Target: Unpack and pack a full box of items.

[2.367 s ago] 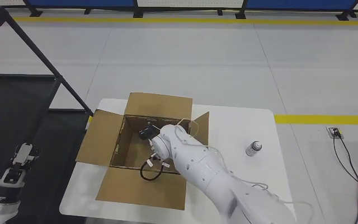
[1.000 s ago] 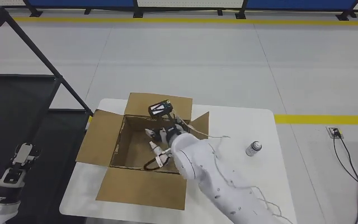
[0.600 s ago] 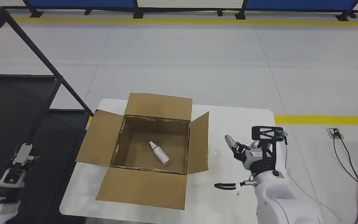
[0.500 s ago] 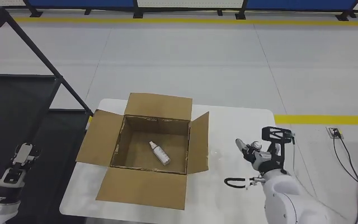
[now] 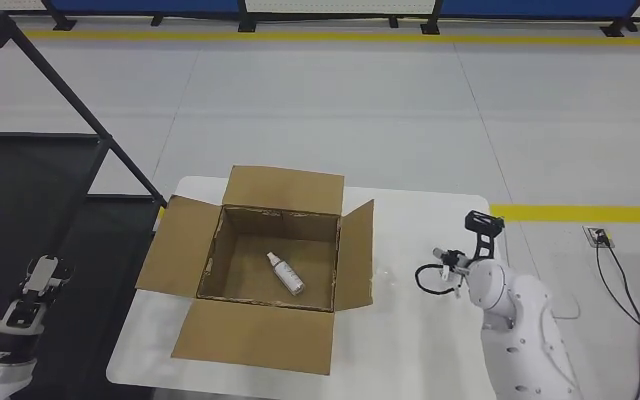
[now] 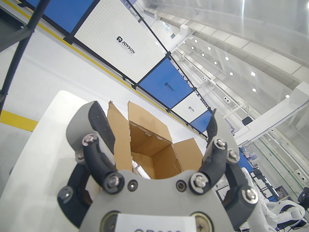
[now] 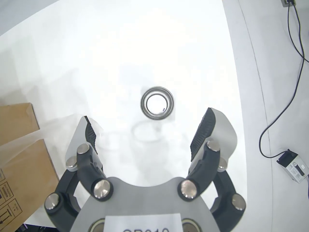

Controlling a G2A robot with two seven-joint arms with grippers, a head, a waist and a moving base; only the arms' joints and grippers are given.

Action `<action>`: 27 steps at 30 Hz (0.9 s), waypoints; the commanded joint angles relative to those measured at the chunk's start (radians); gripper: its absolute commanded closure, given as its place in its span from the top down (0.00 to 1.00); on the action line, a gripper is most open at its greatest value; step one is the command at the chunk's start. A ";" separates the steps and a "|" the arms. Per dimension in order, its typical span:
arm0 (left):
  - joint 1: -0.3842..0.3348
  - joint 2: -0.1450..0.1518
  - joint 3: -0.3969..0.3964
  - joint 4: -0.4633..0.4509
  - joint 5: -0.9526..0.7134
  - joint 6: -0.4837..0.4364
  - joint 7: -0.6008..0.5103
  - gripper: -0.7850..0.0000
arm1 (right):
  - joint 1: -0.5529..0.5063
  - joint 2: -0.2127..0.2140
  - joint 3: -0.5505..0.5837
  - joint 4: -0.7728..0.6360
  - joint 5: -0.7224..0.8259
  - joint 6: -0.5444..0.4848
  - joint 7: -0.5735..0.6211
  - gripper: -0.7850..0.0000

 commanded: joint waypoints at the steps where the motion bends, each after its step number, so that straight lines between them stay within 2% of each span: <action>1: 0.000 0.000 0.000 0.000 0.000 0.000 0.000 1.00 | 0.034 0.001 0.000 0.063 0.007 -0.002 -0.001 1.00; 3: 0.000 0.000 0.000 0.000 0.000 0.000 0.000 1.00 | 0.058 0.002 0.000 0.104 0.008 0.001 0.000 0.71; 4: 0.000 0.000 0.000 0.000 0.000 0.000 0.000 1.00 | 0.067 0.002 0.001 0.121 0.012 0.003 0.002 0.64; 5: 0.000 0.000 0.000 0.000 0.000 0.000 0.000 1.00 | 0.075 0.003 0.002 0.133 0.013 0.004 0.003 0.64; 6: 0.000 0.000 0.000 0.000 0.000 0.000 0.000 1.00 | 0.080 0.003 0.001 0.142 0.018 0.001 0.006 0.42; 7: 0.000 0.000 0.000 0.000 0.000 0.000 0.000 1.00 | 0.084 0.003 0.002 0.151 0.021 0.001 0.009 0.31; 8: 0.000 0.000 0.000 0.000 0.000 0.000 0.000 1.00 | 0.088 0.004 0.001 0.157 0.018 0.002 0.013 0.12; 10: 0.000 0.000 0.000 0.000 0.000 0.000 0.000 1.00 | 0.094 0.005 -0.001 0.166 0.018 0.004 0.023 0.00; 16: 0.000 0.000 0.000 0.000 0.000 0.000 0.000 1.00 | 0.099 0.008 -0.007 0.170 0.005 0.023 0.037 0.00; 19: 0.000 0.000 0.000 0.000 0.000 0.000 0.000 1.00 | 0.084 0.007 -0.013 0.117 0.002 0.039 0.019 0.00; 23: 0.000 0.000 0.000 0.000 0.000 0.000 0.000 1.00 | 0.028 0.003 -0.042 -0.083 -0.001 0.067 -0.032 0.00; 27: 0.000 0.000 0.000 0.000 0.000 0.000 0.000 1.00 | -0.022 -0.003 -0.133 -0.331 -0.057 0.067 -0.039 0.00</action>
